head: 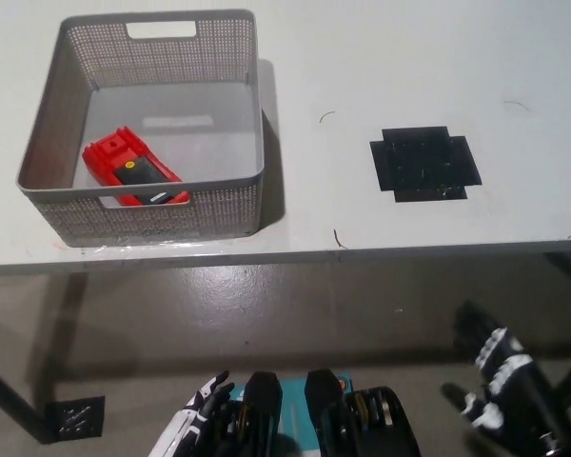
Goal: Use the right hand to pick up a multimeter on the right side and put it into a container on the left side
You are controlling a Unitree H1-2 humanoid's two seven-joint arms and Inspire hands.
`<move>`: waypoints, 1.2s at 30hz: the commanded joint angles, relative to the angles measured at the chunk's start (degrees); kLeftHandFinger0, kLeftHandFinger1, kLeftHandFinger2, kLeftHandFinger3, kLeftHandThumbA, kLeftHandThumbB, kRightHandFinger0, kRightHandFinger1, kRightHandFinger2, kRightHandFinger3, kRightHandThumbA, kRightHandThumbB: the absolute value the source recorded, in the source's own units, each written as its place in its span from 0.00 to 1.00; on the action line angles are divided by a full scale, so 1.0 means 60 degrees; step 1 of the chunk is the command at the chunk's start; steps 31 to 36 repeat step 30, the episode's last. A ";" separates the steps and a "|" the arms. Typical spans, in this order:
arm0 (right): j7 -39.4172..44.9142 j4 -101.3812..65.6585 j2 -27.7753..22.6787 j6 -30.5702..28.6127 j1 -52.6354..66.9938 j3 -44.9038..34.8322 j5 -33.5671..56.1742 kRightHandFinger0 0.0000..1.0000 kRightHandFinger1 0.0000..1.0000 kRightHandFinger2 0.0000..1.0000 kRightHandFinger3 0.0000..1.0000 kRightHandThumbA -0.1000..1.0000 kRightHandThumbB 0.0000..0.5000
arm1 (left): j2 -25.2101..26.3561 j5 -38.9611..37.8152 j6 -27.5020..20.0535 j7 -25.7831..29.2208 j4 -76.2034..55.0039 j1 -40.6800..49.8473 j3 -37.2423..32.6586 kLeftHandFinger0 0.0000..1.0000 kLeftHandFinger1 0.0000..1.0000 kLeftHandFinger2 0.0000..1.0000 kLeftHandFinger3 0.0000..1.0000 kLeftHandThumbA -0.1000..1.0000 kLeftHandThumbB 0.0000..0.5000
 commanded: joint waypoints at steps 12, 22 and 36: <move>-0.0332 0.5259 -0.0604 -0.2892 -0.1661 0.1067 -0.2363 1.00 1.00 1.00 1.00 1.00 0.97 | -0.0349 -0.0103 -0.0572 0.0375 -0.0399 -0.0174 0.0493 1.00 1.00 1.00 1.00 1.00 0.78; -0.0261 0.5510 -0.0118 -0.2735 -0.1673 0.0844 -0.1700 1.00 1.00 1.00 1.00 1.00 1.00 | -0.0718 0.0240 -0.0826 0.0729 -0.0622 0.0145 0.0640 1.00 1.00 1.00 1.00 1.00 0.78; 0.0179 0.5295 0.0791 -0.2433 -0.1607 0.0299 -0.0141 1.00 1.00 1.00 1.00 1.00 0.97 | -0.0833 0.0532 -0.0945 0.0952 -0.0429 -0.0061 0.0587 1.00 1.00 1.00 1.00 1.00 0.82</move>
